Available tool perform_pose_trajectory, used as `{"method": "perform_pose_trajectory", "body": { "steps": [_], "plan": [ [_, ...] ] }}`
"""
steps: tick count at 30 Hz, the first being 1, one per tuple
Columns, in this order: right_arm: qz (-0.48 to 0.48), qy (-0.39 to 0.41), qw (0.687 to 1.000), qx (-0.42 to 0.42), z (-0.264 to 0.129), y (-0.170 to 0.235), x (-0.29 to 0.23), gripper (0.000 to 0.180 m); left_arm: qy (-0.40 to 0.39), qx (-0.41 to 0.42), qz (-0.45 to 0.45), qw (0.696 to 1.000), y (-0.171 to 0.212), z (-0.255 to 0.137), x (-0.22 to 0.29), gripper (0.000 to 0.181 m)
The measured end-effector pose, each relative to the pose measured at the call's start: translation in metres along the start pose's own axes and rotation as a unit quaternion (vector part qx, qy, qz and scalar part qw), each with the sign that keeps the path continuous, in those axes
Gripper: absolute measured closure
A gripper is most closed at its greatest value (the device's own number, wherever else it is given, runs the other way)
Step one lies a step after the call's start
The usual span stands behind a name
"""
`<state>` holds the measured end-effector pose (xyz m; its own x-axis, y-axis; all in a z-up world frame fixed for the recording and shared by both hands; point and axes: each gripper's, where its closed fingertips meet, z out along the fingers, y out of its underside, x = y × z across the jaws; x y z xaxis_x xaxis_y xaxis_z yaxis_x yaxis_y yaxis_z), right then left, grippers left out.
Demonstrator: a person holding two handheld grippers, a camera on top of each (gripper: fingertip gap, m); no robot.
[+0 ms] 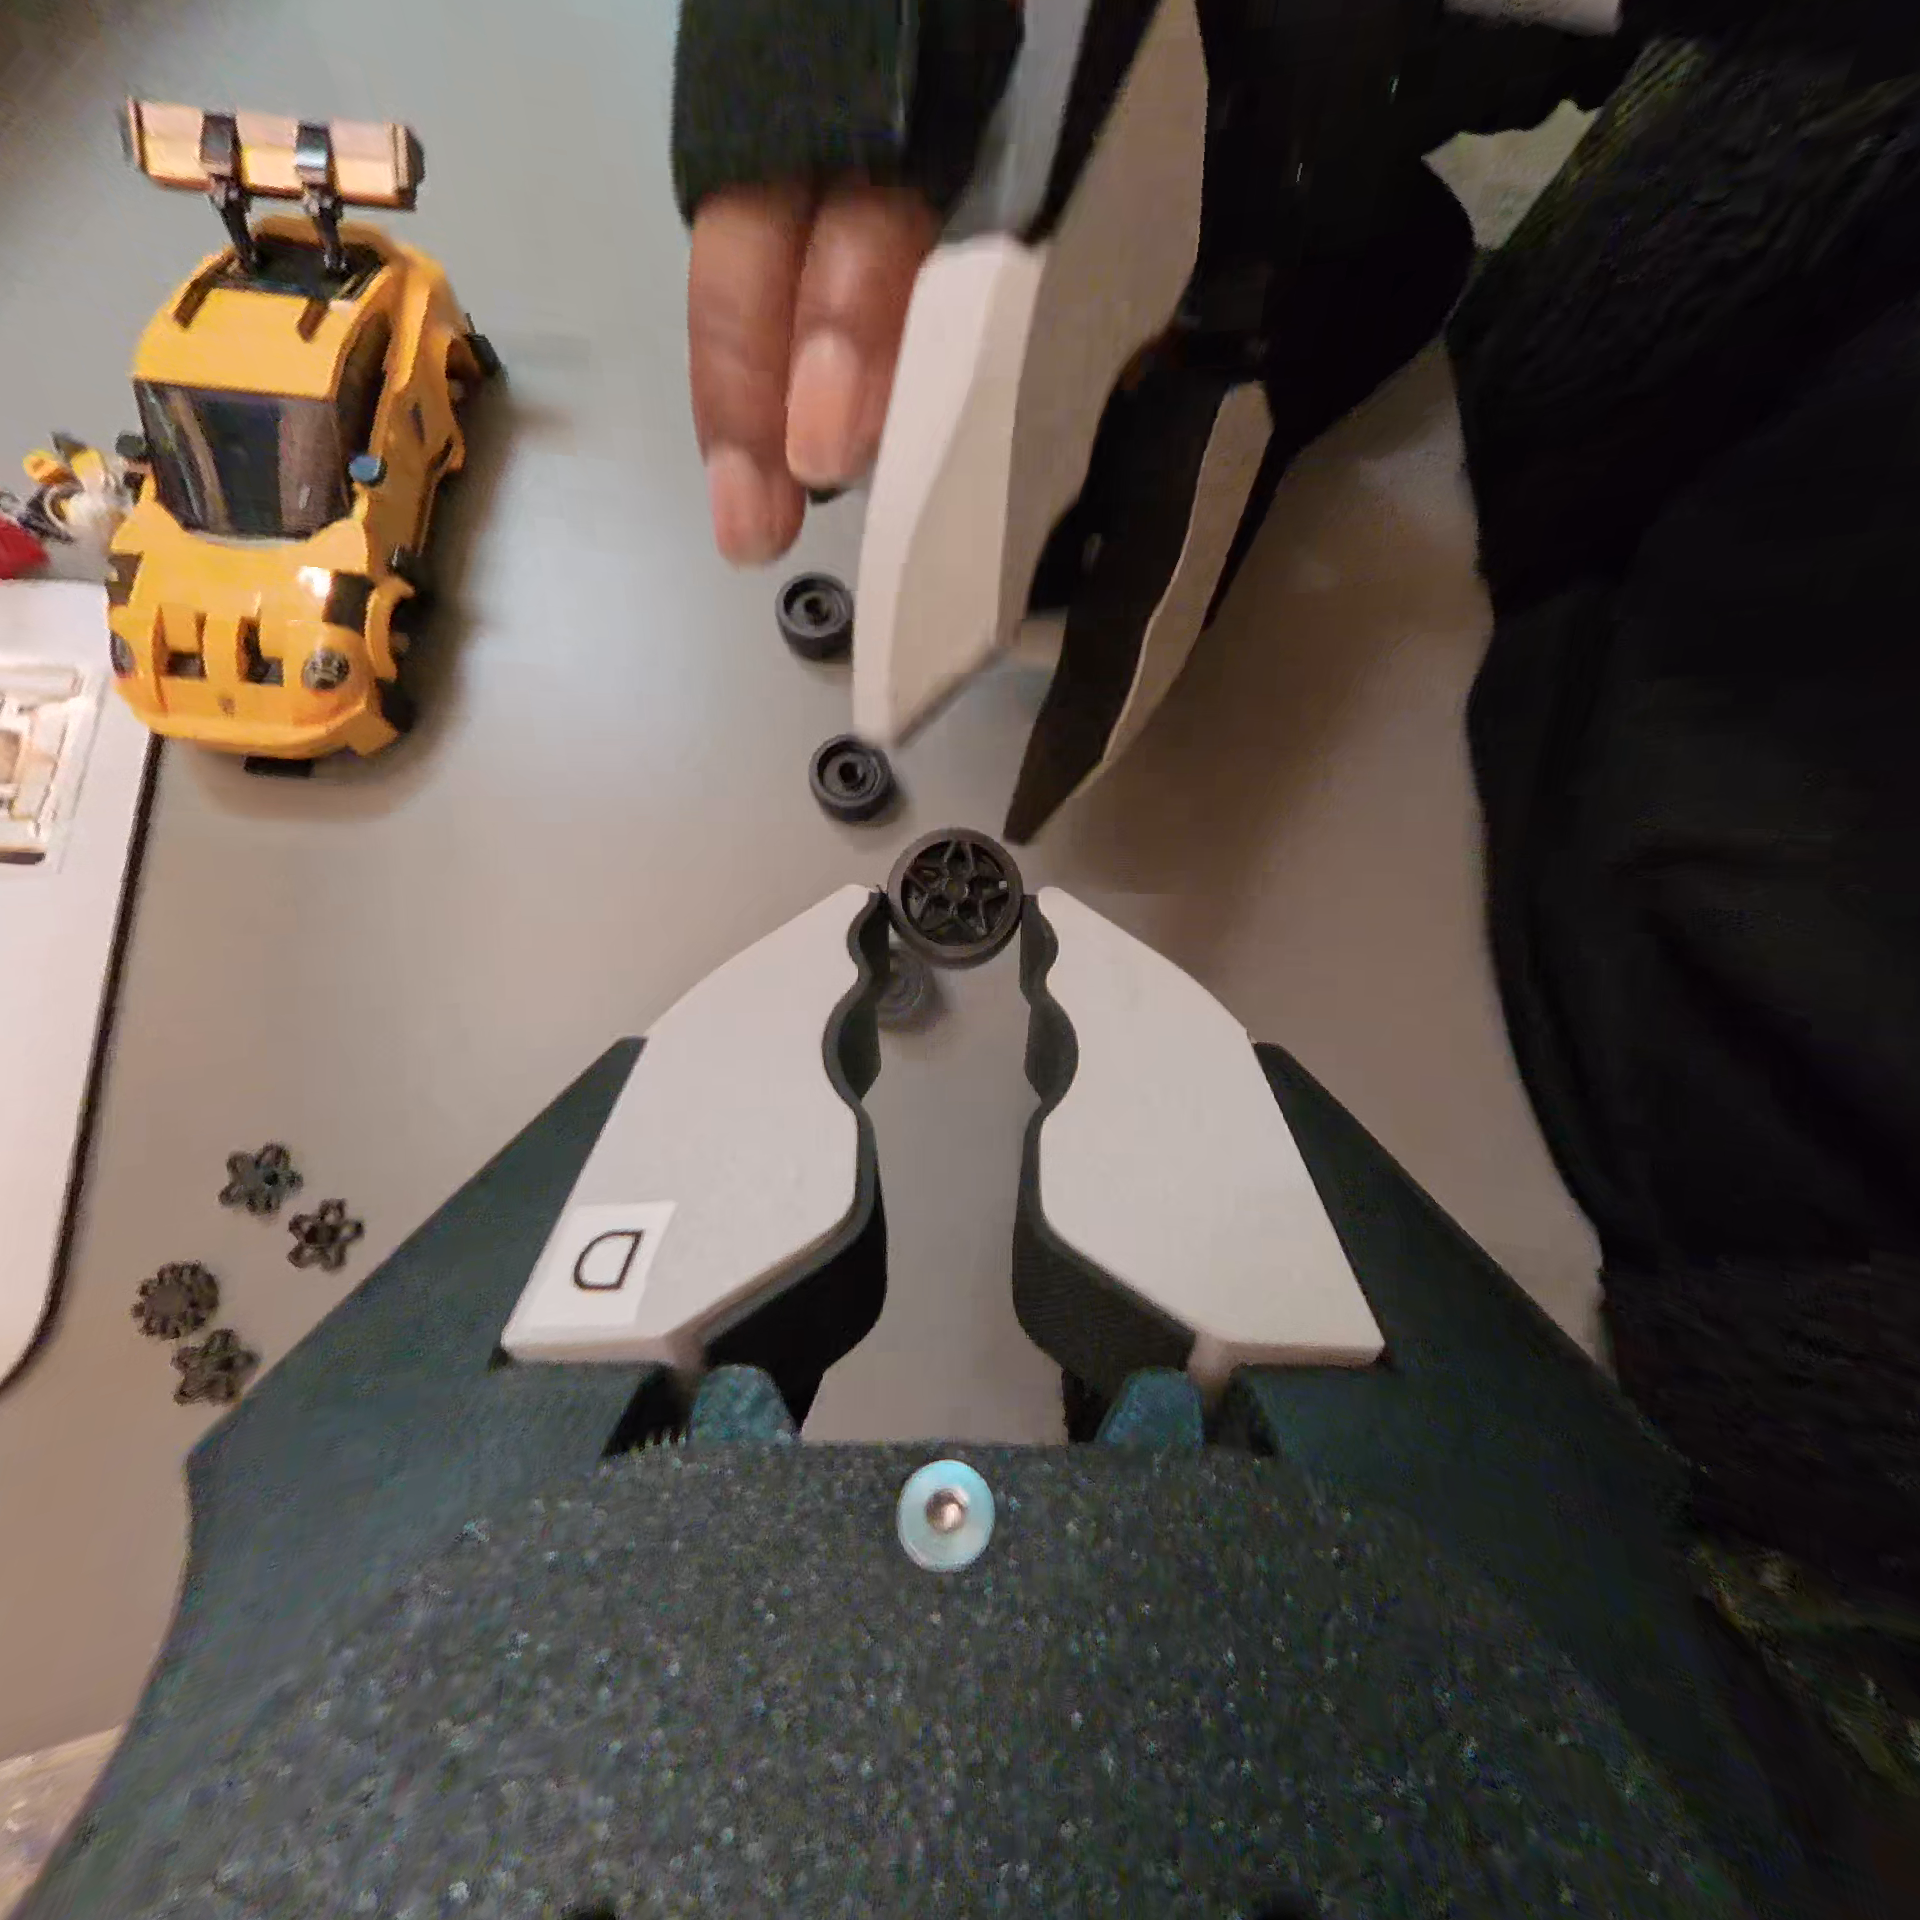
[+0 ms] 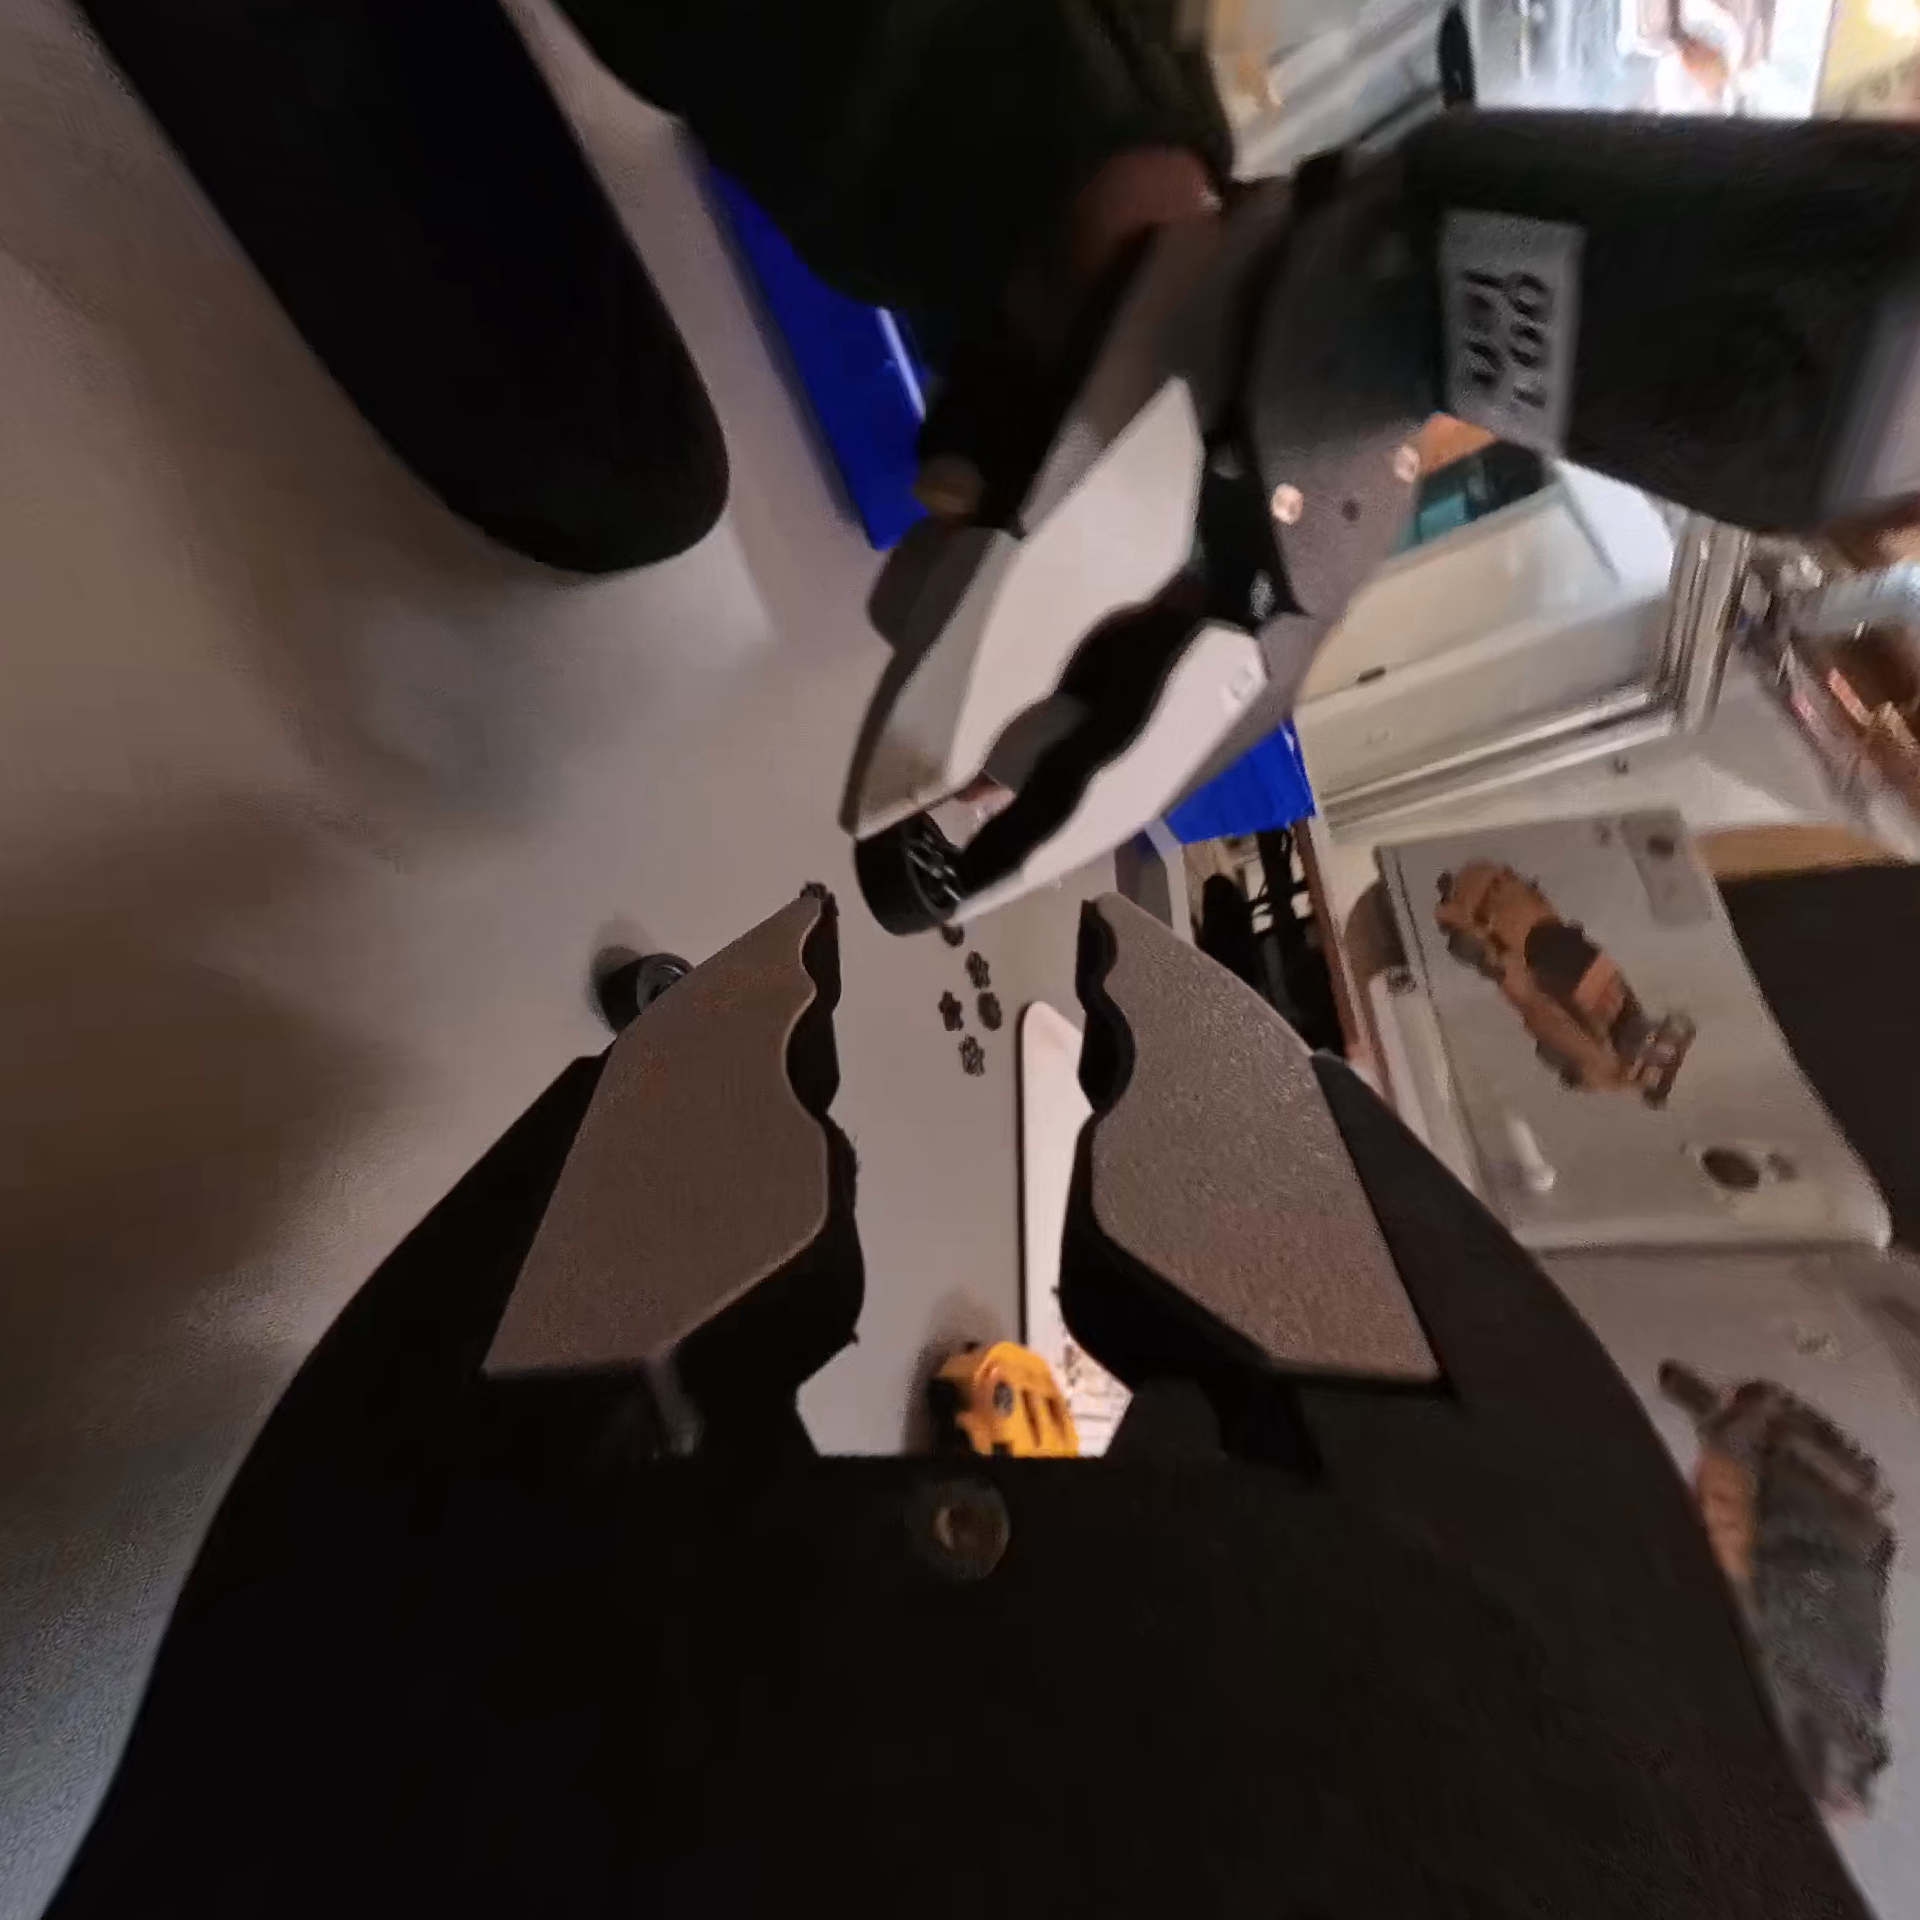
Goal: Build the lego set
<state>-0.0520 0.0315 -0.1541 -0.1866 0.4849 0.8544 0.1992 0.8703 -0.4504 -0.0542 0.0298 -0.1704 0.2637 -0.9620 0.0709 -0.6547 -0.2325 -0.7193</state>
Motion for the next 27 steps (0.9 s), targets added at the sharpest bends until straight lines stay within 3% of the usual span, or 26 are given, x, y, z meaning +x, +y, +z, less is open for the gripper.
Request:
{"method": "perform_pose_trajectory", "body": {
  "steps": [4,15,27],
  "plan": [
    [-0.037,0.007,0.999,0.014,0.004,-0.013,0.001,0.138,-0.004,-0.013,0.011,1.000,-0.010,-0.006,0.007,0.157],
    [-0.100,0.047,0.993,0.027,0.001,-0.030,0.003,0.165,-0.001,-0.012,0.008,1.000,-0.022,-0.015,0.021,0.157],
    [-0.052,0.073,0.995,0.054,-0.015,-0.060,0.015,0.166,0.029,0.014,-0.004,0.999,-0.042,-0.031,0.046,0.157]
  ]
}}
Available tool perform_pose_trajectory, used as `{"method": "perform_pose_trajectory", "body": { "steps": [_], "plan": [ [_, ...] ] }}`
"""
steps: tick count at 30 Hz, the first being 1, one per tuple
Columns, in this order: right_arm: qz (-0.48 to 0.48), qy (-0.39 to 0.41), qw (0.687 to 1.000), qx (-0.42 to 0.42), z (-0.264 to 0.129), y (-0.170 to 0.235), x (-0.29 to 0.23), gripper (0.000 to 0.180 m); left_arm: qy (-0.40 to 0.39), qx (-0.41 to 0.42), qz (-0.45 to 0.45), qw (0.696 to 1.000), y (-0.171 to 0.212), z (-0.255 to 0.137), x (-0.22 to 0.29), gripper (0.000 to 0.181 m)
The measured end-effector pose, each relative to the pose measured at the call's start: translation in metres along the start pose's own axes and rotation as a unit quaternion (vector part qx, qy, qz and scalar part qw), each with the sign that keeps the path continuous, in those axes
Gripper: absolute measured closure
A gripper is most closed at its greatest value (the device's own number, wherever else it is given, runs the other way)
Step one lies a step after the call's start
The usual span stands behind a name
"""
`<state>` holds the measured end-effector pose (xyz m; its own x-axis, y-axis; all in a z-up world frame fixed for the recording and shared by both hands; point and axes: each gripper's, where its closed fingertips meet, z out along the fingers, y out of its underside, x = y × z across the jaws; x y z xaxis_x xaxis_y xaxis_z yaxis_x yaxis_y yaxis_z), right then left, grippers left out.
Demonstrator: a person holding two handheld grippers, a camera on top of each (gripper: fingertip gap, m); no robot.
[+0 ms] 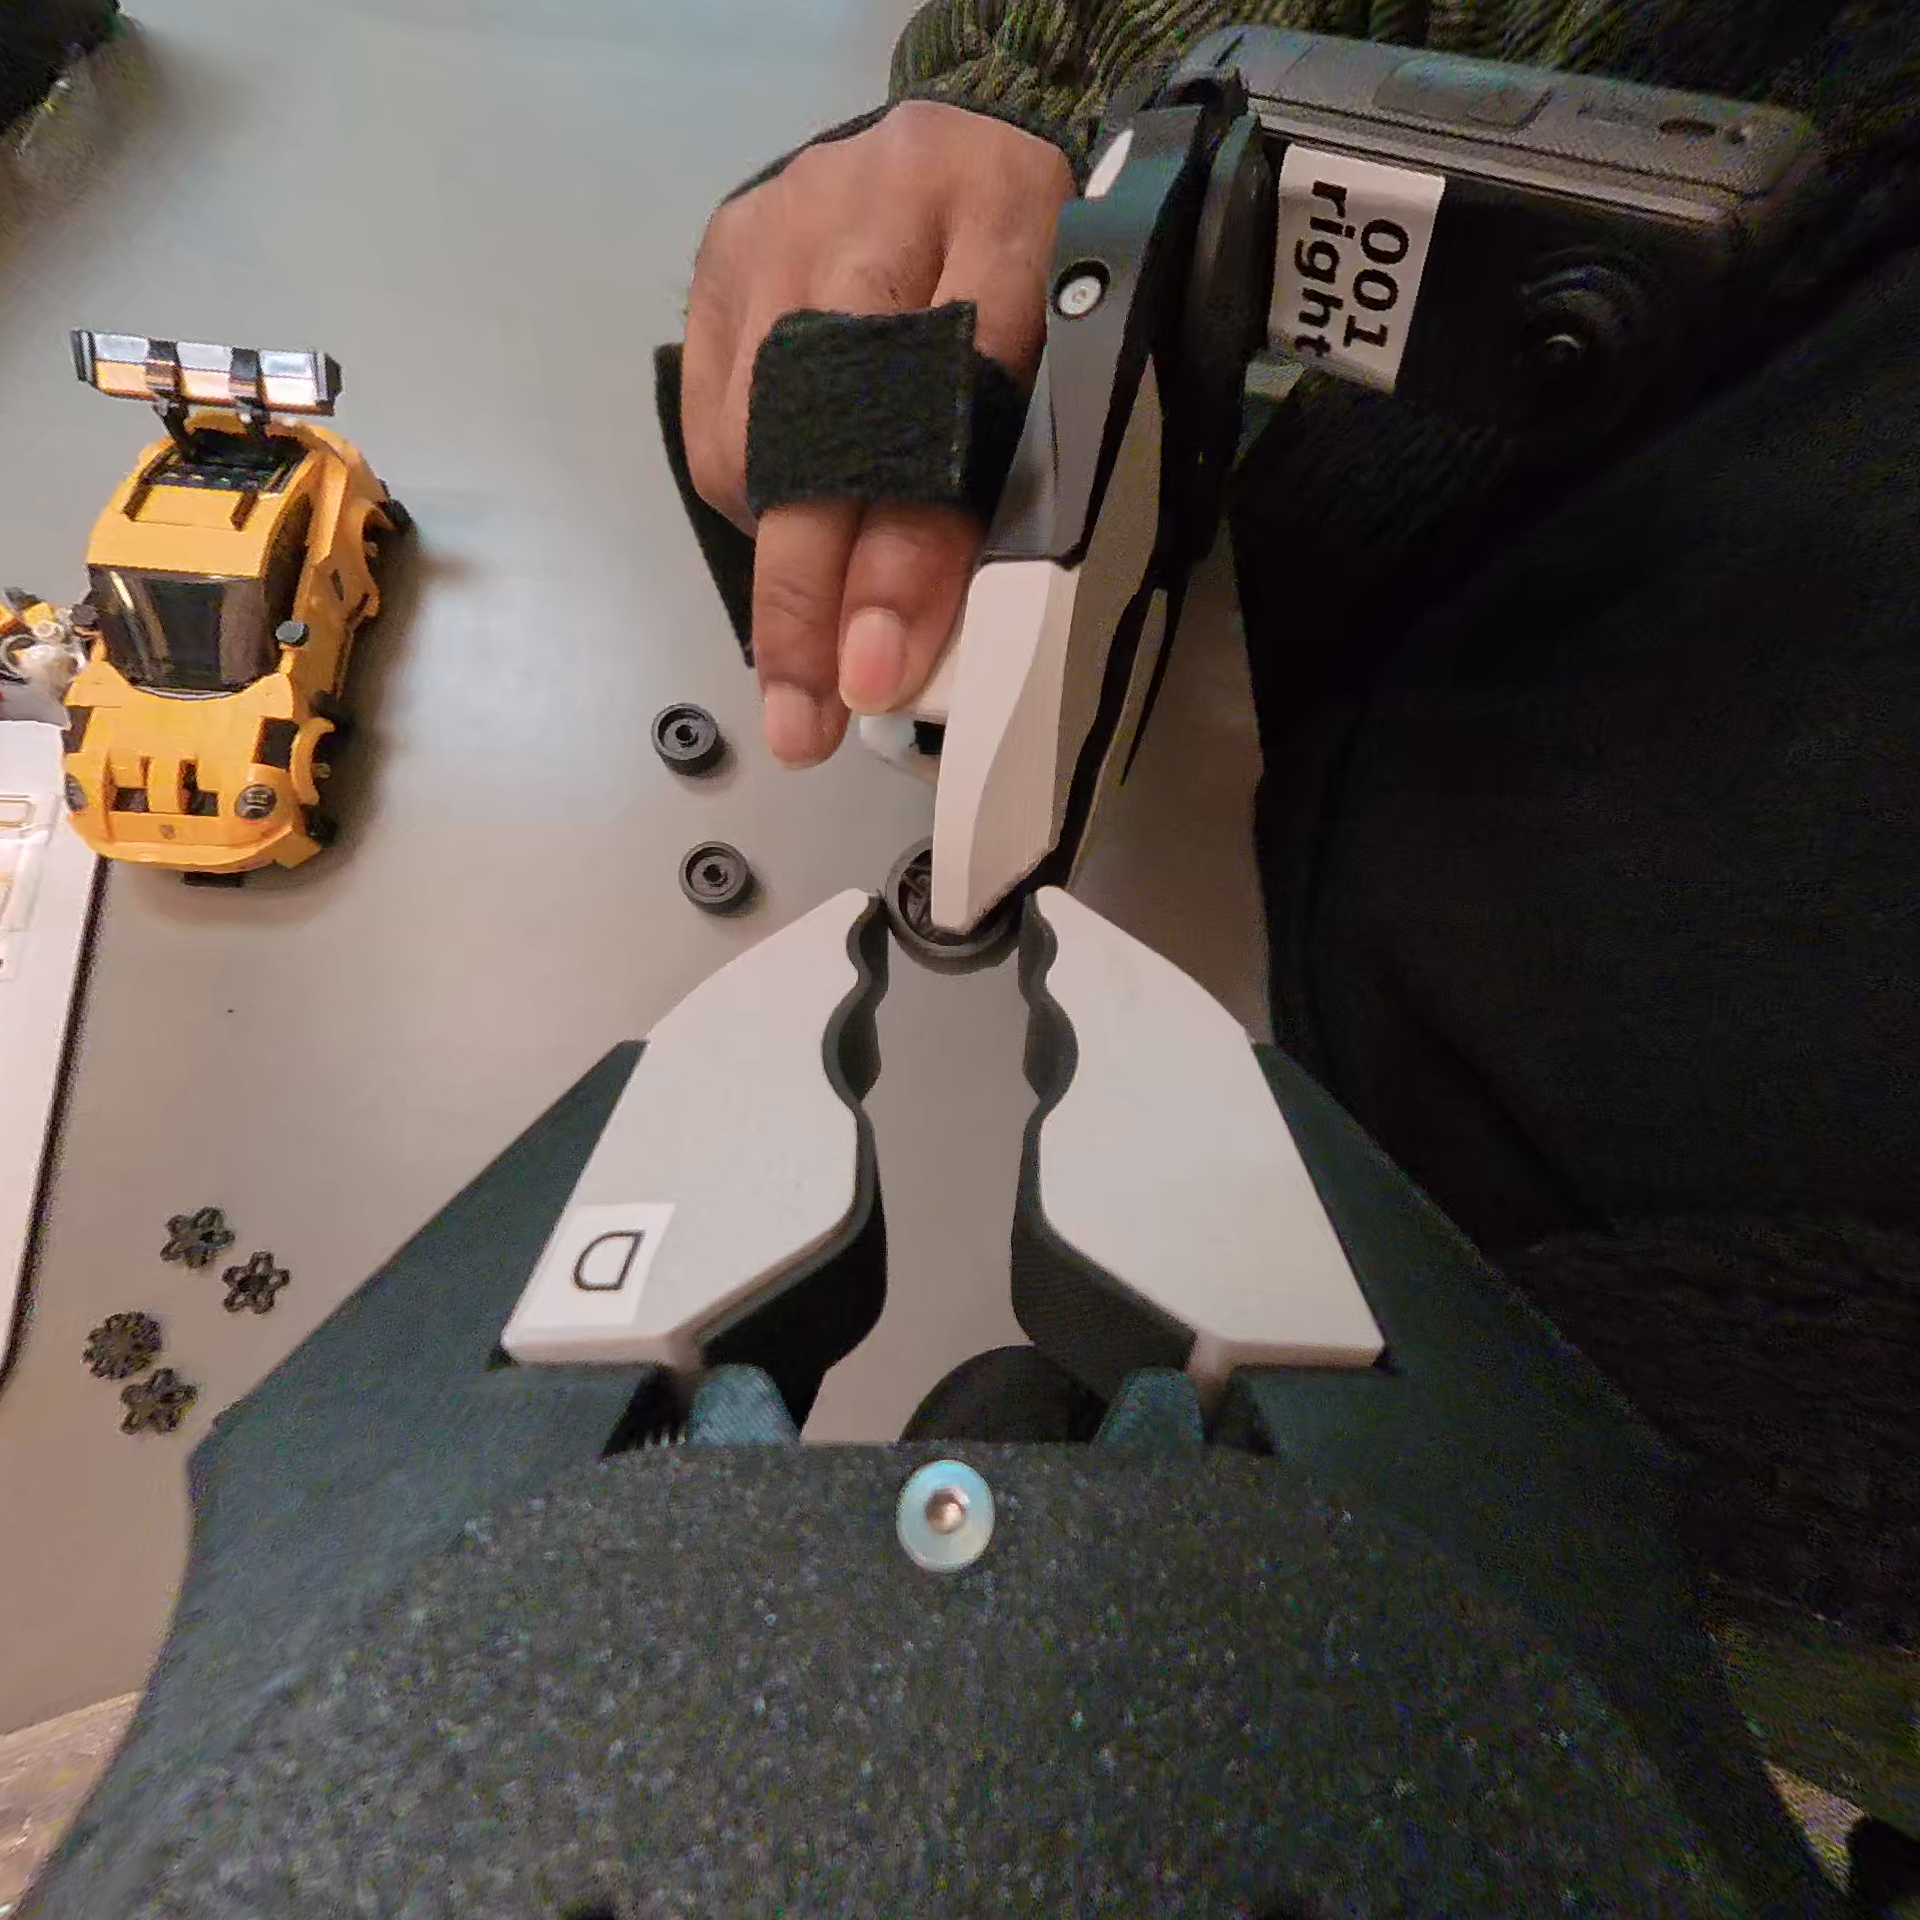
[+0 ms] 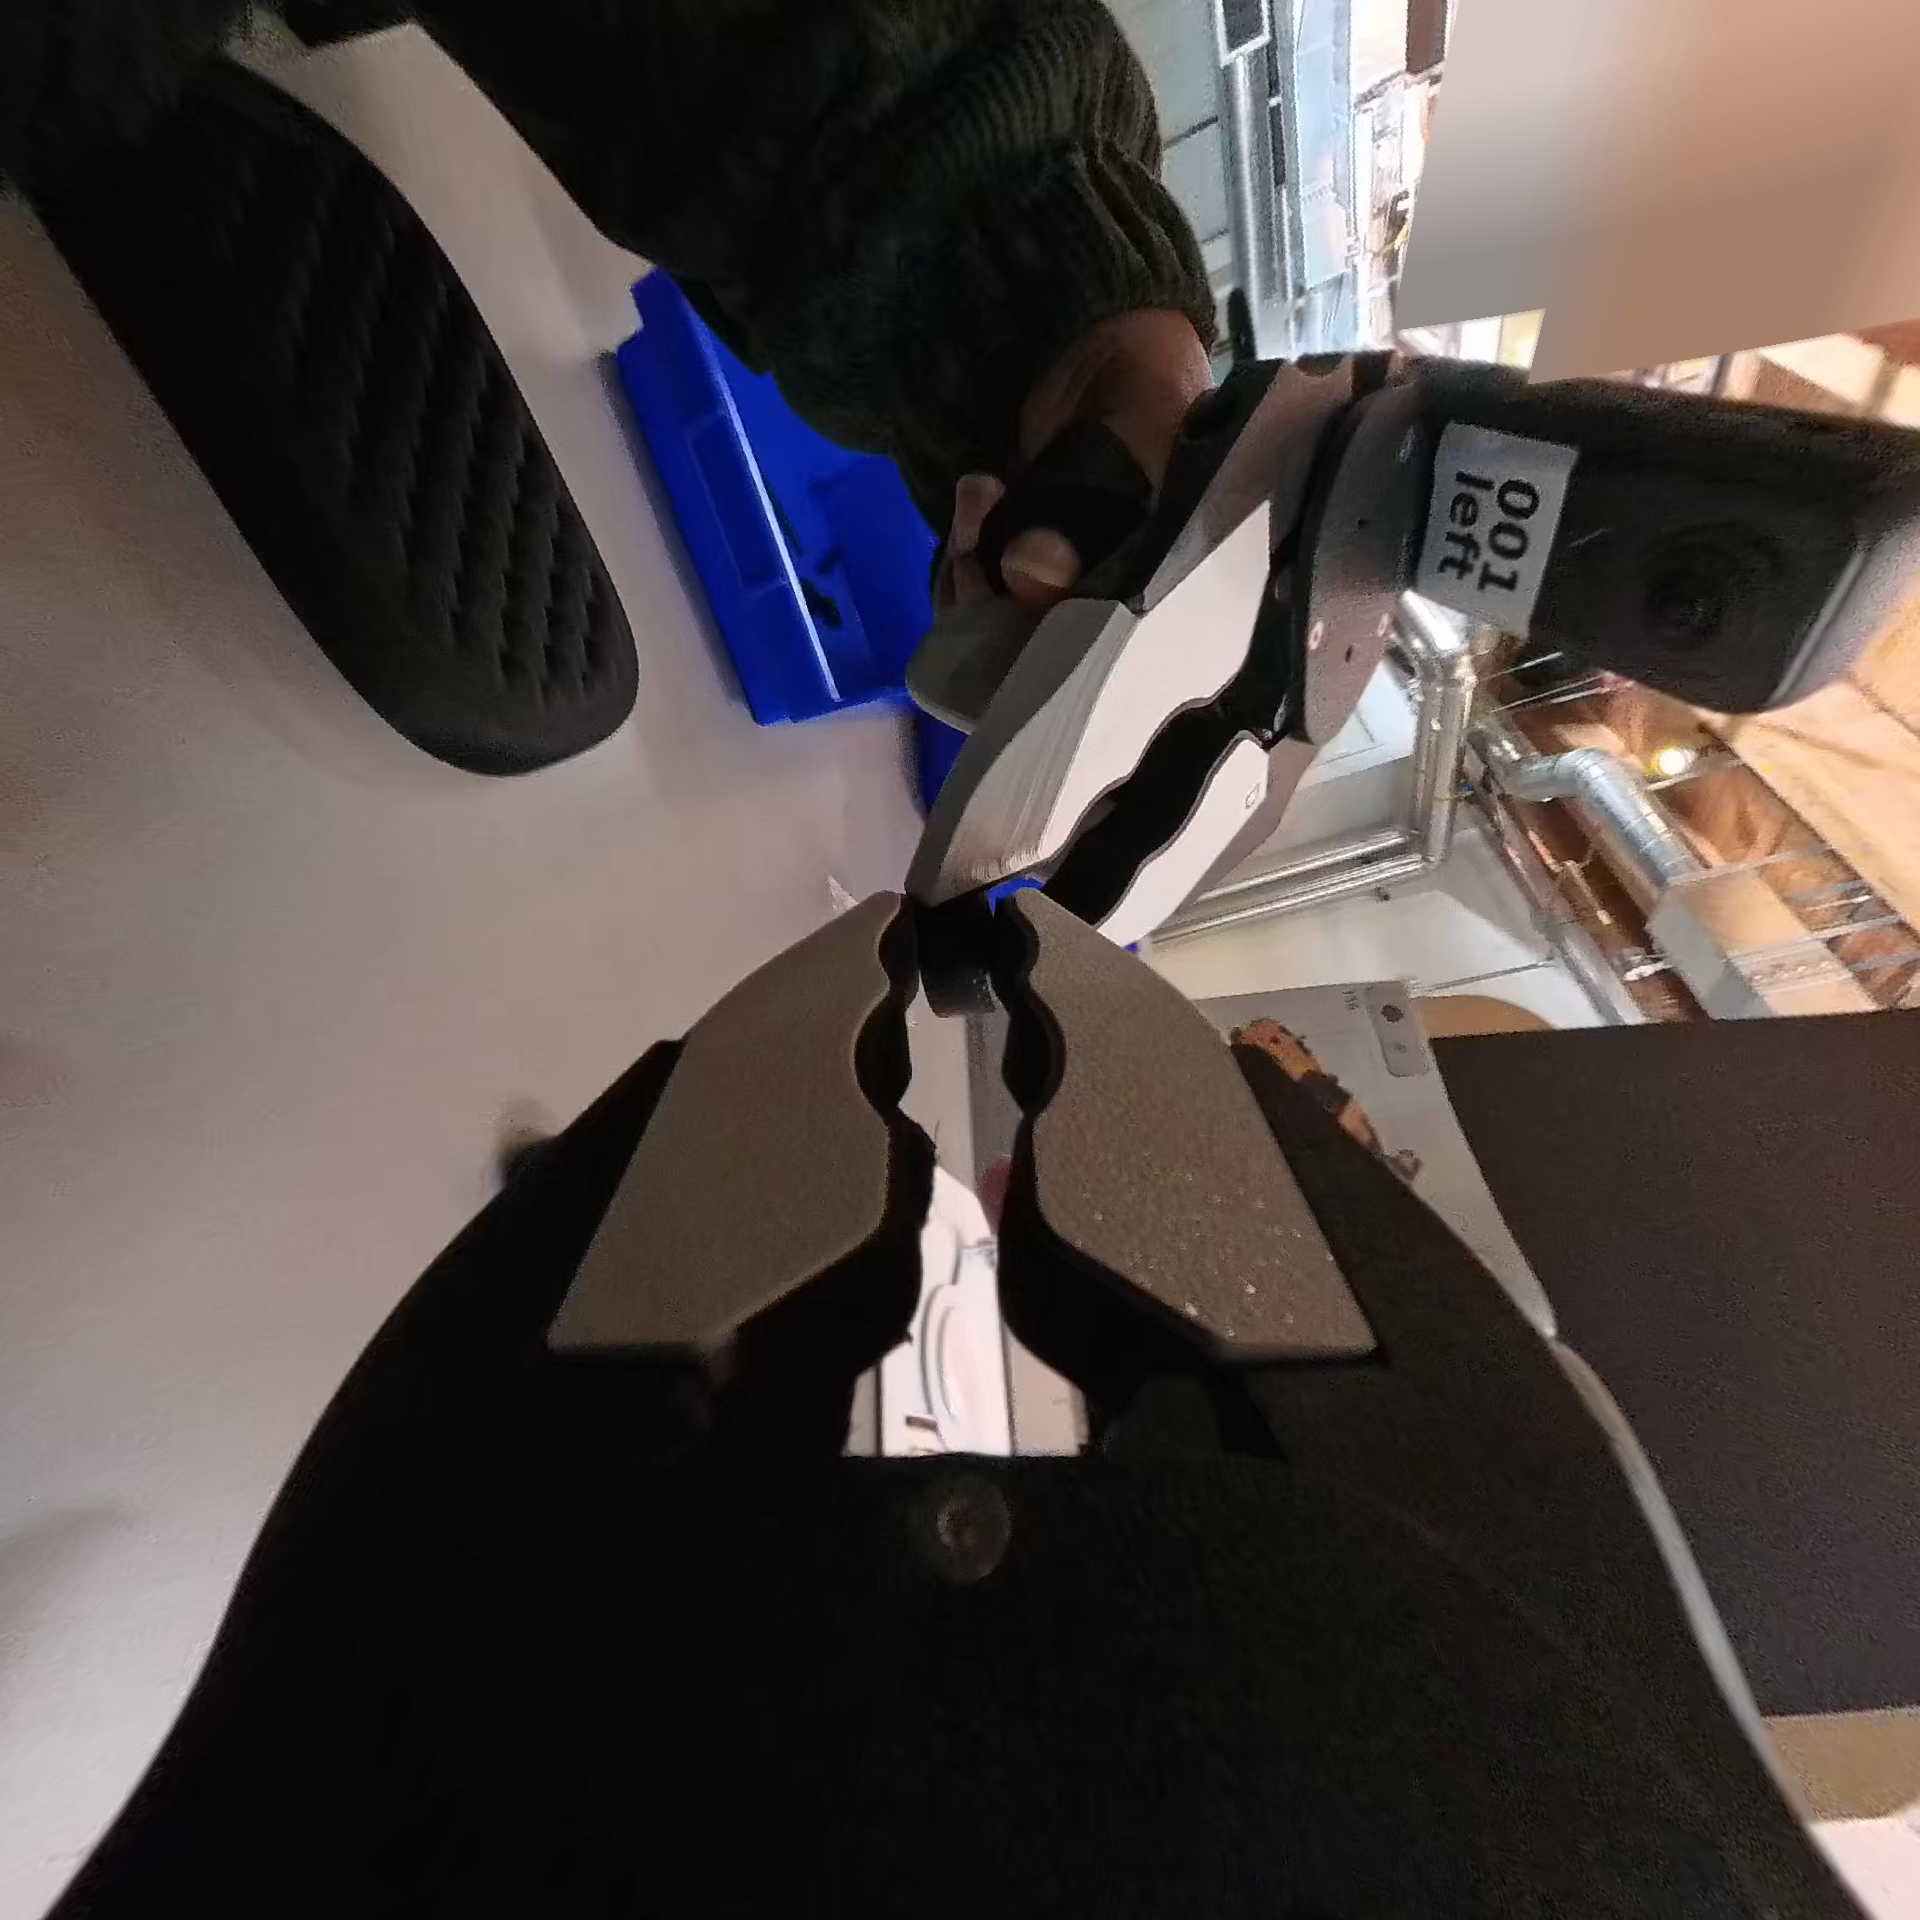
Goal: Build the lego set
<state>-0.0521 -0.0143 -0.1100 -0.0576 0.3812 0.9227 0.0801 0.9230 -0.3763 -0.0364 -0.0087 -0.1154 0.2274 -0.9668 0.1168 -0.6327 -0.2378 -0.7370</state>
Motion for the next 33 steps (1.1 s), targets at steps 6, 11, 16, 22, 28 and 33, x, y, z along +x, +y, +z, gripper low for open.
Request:
{"method": "perform_pose_trajectory", "body": {
  "steps": [6,11,16,22,28,33],
  "plan": [
    [0.190,-0.017,0.981,0.034,-0.003,-0.003,0.007,0.167,0.024,0.059,-0.029,0.998,-0.011,-0.006,0.004,0.160],
    [0.314,-0.004,0.946,0.077,-0.010,-0.002,0.024,0.167,-0.011,0.127,-0.004,0.992,-0.023,-0.022,-0.002,0.154],
    [0.357,-0.004,0.928,0.103,-0.016,-0.006,0.030,0.167,-0.088,0.140,0.081,0.983,-0.021,-0.023,-0.001,0.155],
    [0.403,-0.016,0.906,0.130,-0.017,-0.012,0.033,0.167,-0.147,0.156,0.132,0.968,-0.027,-0.015,0.002,0.162],
    [0.403,-0.014,0.904,0.140,-0.019,-0.013,0.036,0.168,-0.171,0.175,0.156,0.957,-0.031,-0.015,0.005,0.165],
    [0.373,-0.025,0.918,0.135,-0.019,-0.016,0.029,0.167,-0.200,0.177,0.187,0.945,-0.026,-0.011,0.006,0.169]
  ]
}}
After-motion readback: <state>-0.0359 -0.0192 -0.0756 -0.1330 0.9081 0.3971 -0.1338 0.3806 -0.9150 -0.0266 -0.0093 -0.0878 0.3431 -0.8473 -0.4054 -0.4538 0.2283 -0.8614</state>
